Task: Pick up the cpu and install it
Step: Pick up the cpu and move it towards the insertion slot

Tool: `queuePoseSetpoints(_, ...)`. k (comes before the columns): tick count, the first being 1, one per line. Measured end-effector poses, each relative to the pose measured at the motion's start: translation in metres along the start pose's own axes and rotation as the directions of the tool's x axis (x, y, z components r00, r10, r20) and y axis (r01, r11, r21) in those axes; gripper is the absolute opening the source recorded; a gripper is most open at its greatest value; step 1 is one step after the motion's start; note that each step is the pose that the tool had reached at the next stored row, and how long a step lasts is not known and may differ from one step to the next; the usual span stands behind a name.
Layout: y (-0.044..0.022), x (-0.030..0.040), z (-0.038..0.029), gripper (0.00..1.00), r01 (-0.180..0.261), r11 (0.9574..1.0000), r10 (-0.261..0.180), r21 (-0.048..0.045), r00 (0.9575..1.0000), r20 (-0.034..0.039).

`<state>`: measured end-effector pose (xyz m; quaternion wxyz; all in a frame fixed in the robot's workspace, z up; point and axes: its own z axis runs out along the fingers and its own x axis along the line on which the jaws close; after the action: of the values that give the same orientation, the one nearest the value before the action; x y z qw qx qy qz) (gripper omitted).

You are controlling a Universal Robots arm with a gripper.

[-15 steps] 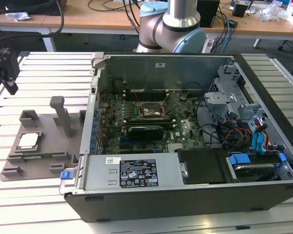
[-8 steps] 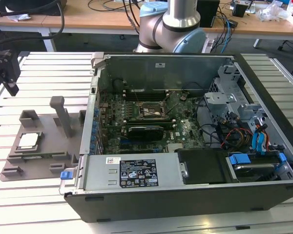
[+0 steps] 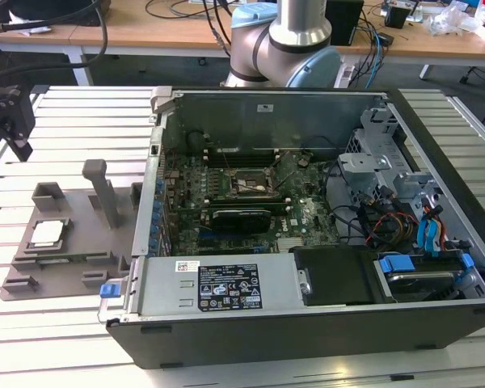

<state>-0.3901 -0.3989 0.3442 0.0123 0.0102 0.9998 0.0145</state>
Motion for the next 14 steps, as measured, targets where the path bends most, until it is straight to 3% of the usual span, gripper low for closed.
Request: queuePoseSetpoints(14, -0.0003, 0.0002, 0.009, 0.6, 0.0, 1.0, 0.0, -0.0001, 1.0, 0.0)
